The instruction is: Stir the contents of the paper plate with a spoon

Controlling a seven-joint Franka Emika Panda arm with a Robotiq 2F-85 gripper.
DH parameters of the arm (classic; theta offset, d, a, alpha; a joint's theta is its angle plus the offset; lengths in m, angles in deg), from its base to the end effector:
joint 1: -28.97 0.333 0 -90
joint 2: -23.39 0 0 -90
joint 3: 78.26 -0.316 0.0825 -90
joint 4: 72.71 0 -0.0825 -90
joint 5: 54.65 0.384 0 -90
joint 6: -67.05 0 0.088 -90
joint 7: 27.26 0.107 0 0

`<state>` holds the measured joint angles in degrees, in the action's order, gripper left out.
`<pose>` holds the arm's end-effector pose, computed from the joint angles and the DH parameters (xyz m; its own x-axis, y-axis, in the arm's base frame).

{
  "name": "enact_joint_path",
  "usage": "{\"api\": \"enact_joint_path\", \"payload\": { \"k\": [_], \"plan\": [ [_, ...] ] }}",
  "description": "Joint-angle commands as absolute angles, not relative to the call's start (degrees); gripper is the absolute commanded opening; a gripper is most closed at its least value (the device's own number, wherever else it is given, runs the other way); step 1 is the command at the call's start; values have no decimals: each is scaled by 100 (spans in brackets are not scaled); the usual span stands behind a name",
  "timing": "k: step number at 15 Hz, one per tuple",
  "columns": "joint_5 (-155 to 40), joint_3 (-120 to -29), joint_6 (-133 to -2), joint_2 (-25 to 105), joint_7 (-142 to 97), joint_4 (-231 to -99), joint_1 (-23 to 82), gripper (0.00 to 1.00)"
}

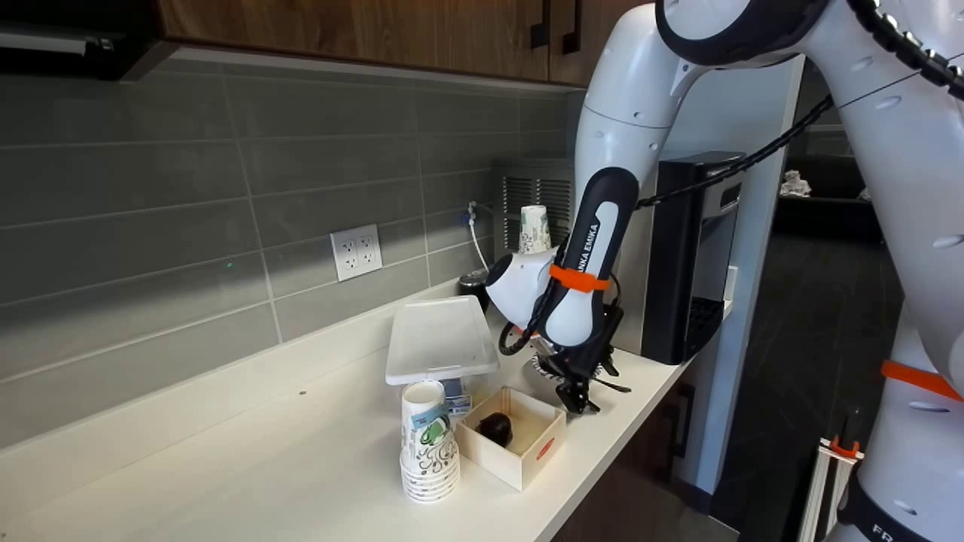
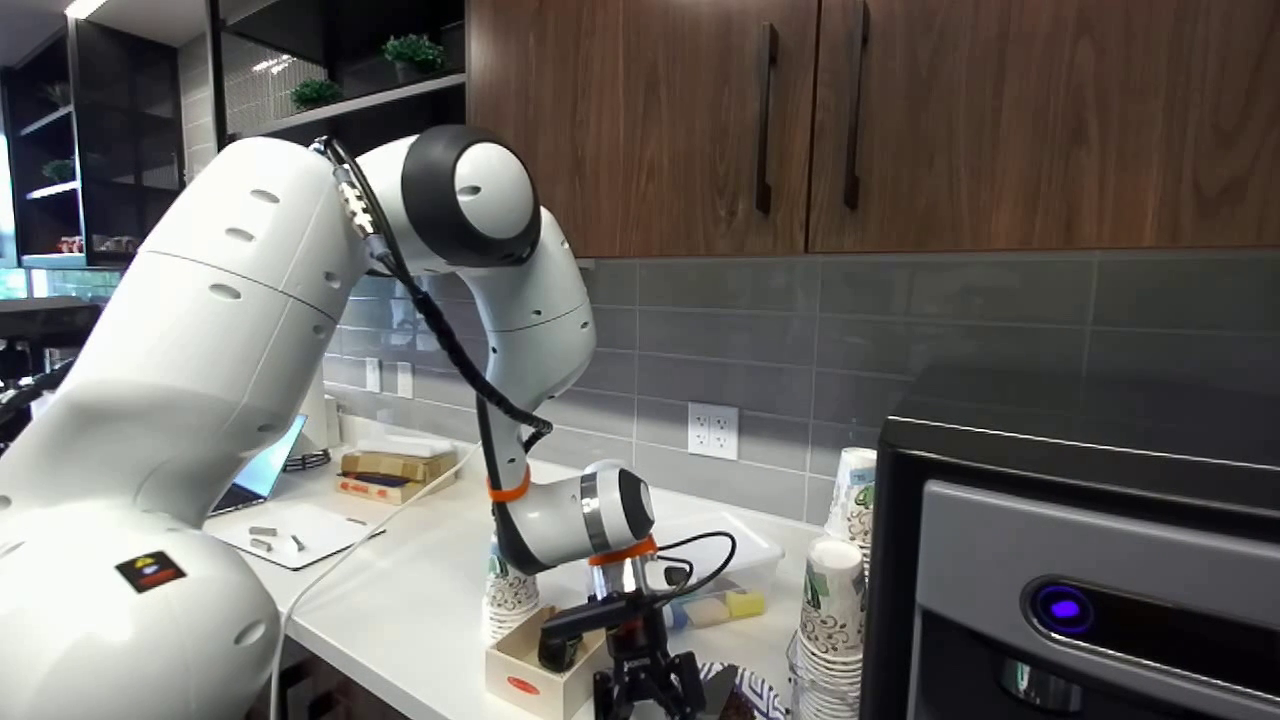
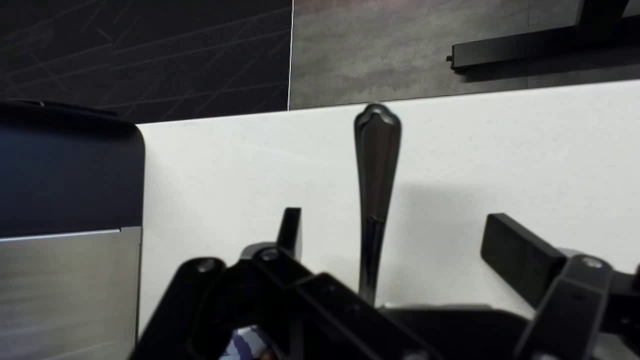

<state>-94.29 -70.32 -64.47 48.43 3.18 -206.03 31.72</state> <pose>0.4590 -0.0618 0.1274 0.9425 -0.1174 -0.3130 0.0629 -0.8572 0.5111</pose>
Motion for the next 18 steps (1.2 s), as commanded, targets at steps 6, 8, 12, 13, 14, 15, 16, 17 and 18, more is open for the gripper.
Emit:
{"api": "enact_joint_path", "payload": {
  "k": [6, 8, 12, 13, 14, 15, 16, 17, 18],
  "plan": [
    [-9626, -6771, -6501, 4769, 500, -20591, 3250, 19],
    [-9634, -6744, -6498, 4748, 514, -20601, 3250, 4],
    [-9608, -6744, -6503, 4680, 524, -20616, 3246, 0],
    [-9603, -6750, -6486, 4649, 518, -20620, 3250, 1],
    [-9588, -6760, -6456, 4603, 510, -20638, 3257, 1],
    [-9563, -6774, -6439, 4558, 494, -20640, 3257, 1],
    [-9473, -6811, -6365, 4472, 440, -20647, 3253, 1],
    [-9387, -6858, -6325, 4365, 357, -20676, 3238, 1],
    [-9239, -6926, -6255, 4213, 250, -20717, 3217, 1]
  ]
}}
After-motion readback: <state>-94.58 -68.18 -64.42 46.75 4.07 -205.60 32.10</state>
